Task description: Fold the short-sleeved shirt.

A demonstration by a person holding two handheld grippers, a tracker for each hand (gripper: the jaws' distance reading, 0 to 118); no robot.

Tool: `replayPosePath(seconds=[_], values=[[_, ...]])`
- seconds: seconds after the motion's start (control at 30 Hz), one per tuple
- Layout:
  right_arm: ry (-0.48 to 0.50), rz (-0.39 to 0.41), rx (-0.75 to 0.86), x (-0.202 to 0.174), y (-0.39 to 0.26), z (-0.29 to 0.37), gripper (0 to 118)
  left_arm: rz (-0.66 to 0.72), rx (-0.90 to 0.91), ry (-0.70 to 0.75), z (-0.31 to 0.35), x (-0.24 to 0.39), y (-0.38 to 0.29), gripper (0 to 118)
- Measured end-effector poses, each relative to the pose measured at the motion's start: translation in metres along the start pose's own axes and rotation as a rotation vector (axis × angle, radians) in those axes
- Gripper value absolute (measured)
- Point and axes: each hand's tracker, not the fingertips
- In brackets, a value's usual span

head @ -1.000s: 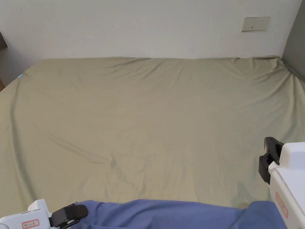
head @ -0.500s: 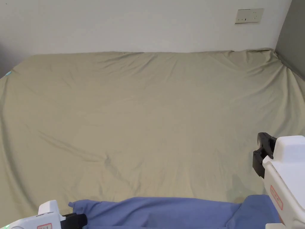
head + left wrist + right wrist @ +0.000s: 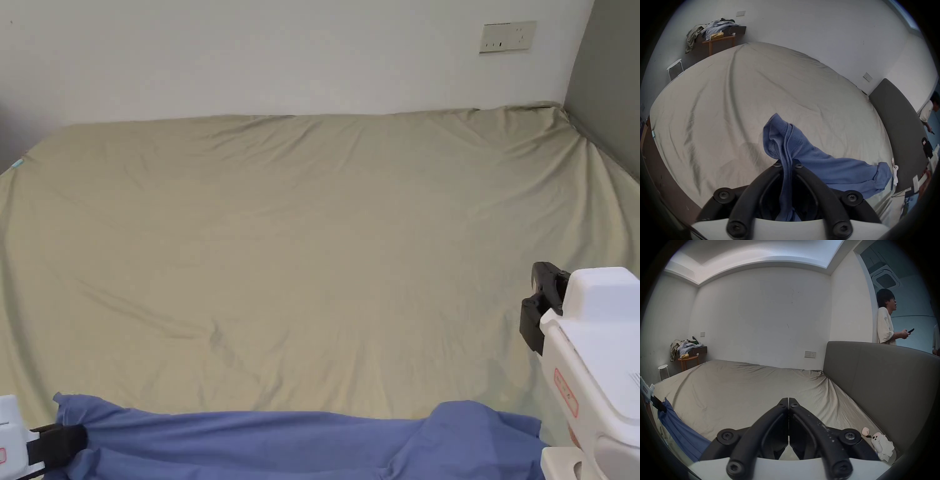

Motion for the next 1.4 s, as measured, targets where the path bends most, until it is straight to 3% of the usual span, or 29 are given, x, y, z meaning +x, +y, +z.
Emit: replayPosePath(seconds=[0.07,0.47,0.67,0.7,0.73,0.77,0.8,0.83,0.97,1.07,1.13,1.17,1.27,1.3,1.4], values=[[-0.001,-0.003,0.004,0.003,0.0,0.003,2,-0.093,0.013,0.03,0.004,0.031,-0.004,6],[-0.007,-0.029,0.009,0.017,-0.005,0.018,2,-0.266,-0.207,-0.24,-0.072,0.205,-0.058,6],[-0.029,-0.034,-0.002,0.029,-0.009,0.022,2,-0.318,-0.286,-0.197,-0.108,0.241,-0.089,7],[-0.032,-0.033,-0.004,0.03,-0.009,0.023,2,-0.309,-0.279,-0.19,-0.108,0.242,-0.091,15],[-0.034,-0.034,-0.006,0.032,-0.01,0.023,2,-0.297,-0.277,-0.195,-0.108,0.24,-0.091,33],[-0.037,-0.036,-0.008,0.033,-0.011,0.023,2,-0.256,-0.281,-0.235,-0.106,0.238,-0.09,63],[-0.039,-0.038,-0.01,0.034,-0.011,0.024,2,-0.223,-0.282,-0.267,-0.104,0.238,-0.089,102],[-0.04,-0.04,-0.011,0.035,-0.011,0.023,2,-0.208,-0.276,-0.281,-0.1,0.237,-0.089,118],[-0.042,-0.049,-0.015,0.035,-0.012,0.024,2,-0.19,-0.141,-0.325,-0.072,0.231,-0.078,112],[-0.035,-0.05,-0.015,0.034,-0.011,0.024,2,-0.186,-0.014,-0.268,-0.051,0.219,-0.07,109],[-0.032,-0.051,-0.011,0.033,-0.01,0.025,2,-0.2,0.126,-0.22,-0.032,0.213,-0.07,83],[-0.029,-0.052,-0.01,0.033,-0.009,0.026,2,-0.211,0.175,-0.2,-0.026,0.207,-0.071,56],[-0.024,-0.055,-0.006,0.032,-0.007,0.027,2,-0.275,0.263,-0.106,-0.019,0.201,-0.076,21],[-0.022,-0.053,-0.005,0.031,-0.007,0.027,2,-0.298,0.249,-0.082,-0.018,0.195,-0.08,1],[-0.02,-0.056,-0.003,0.031,-0.006,0.028,2,-0.338,0.196,-0.052,-0.029,0.193,-0.092,0]])
